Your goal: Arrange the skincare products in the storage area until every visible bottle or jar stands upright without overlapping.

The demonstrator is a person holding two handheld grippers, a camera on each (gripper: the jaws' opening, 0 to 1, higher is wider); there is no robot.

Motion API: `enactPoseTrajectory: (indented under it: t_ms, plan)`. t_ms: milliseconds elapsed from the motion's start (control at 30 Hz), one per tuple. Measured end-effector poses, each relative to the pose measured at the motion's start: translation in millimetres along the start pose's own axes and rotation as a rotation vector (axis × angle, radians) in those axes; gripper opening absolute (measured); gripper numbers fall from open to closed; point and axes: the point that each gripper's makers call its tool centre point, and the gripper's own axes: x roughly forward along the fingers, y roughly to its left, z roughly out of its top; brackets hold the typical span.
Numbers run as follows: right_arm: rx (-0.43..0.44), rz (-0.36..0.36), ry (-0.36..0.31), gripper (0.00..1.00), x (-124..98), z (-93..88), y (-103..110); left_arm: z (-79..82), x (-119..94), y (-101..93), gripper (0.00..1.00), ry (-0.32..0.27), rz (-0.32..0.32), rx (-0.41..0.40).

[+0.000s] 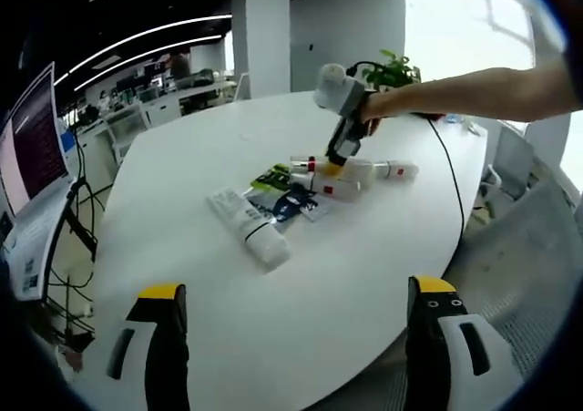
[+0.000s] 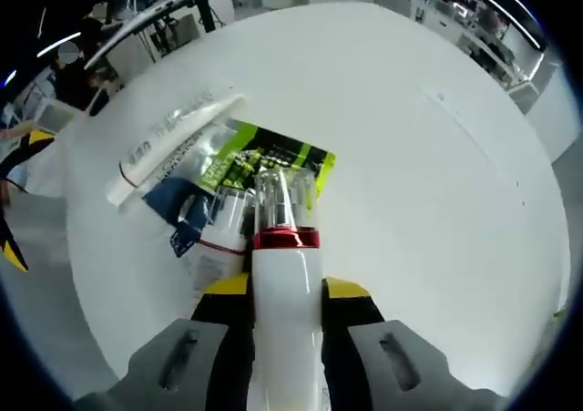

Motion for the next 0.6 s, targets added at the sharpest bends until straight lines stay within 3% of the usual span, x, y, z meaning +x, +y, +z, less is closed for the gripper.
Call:
enactPoseTrajectory:
  t_ms: [300, 600]
  plan:
    - [0.142, 0.081, -0.049, 0.24, -7.7, -10.6, 21.2, 1.8, -0.2, -3.6, 0.96, -0.004, -0.005, 0.003]
    - [0.346, 0.185, -0.144, 0.24, -16.8, -26.2, 31.0, 3.2, -0.2, -7.5, 0.97, -0.008, -0.018, 0.009]
